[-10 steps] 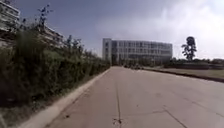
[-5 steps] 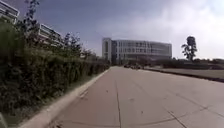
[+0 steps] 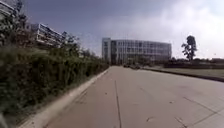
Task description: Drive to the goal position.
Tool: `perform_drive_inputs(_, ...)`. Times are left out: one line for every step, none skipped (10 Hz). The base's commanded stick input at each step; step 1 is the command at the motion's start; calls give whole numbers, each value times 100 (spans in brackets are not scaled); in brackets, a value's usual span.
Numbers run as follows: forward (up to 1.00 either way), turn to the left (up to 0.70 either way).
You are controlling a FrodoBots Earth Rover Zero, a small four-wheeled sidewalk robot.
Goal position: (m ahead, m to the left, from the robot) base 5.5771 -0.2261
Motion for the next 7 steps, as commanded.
perform_drive_inputs(45, 0)
perform_drive_inputs(45, 0)
perform_drive_inputs(45, 8)
perform_drive_inputs(45, 27)
perform_drive_inputs(45, 27)
perform_drive_inputs(45, 27)
perform_drive_inputs(45, 27)
